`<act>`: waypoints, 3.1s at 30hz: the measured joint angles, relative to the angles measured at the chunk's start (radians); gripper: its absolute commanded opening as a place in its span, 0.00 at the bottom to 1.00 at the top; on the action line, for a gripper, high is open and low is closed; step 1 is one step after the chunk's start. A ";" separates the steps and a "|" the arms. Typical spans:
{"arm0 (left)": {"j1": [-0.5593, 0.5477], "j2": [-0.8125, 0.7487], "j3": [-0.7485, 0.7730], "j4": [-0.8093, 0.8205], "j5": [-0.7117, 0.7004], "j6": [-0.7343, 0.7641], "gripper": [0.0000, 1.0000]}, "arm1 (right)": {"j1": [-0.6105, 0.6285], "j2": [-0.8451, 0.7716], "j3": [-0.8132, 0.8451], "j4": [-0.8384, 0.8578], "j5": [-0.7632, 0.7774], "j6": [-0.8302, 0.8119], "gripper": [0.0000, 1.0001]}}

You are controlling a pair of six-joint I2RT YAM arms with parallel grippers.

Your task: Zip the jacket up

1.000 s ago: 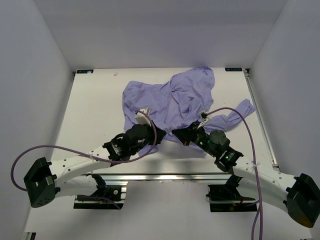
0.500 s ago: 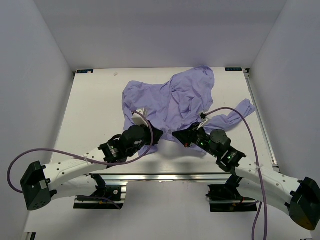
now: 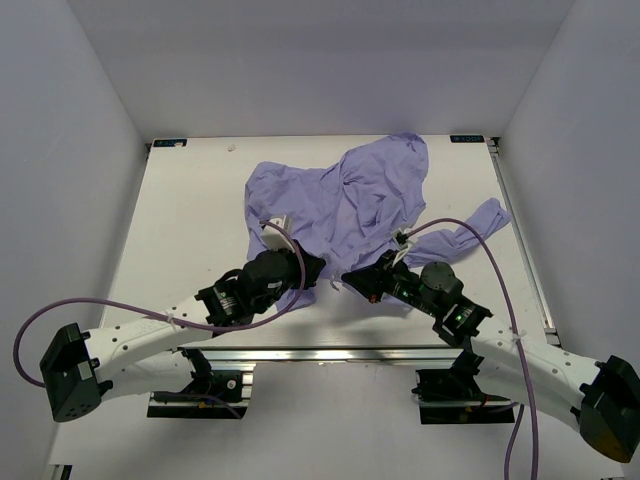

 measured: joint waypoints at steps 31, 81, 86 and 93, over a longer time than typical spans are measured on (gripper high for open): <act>0.000 -0.007 -0.007 -0.002 0.016 -0.009 0.00 | -0.024 0.033 0.046 -0.114 -0.031 -0.016 0.00; -0.001 -0.042 -0.122 -0.393 0.255 -0.066 0.00 | 0.303 0.449 0.330 -0.883 0.375 0.218 0.54; -0.001 -0.085 -0.142 -0.393 0.246 -0.068 0.00 | 0.309 0.503 0.356 -0.891 0.415 0.240 0.51; -0.001 -0.098 -0.146 -0.397 0.238 -0.073 0.00 | 0.310 0.550 0.365 -0.895 0.430 0.262 0.42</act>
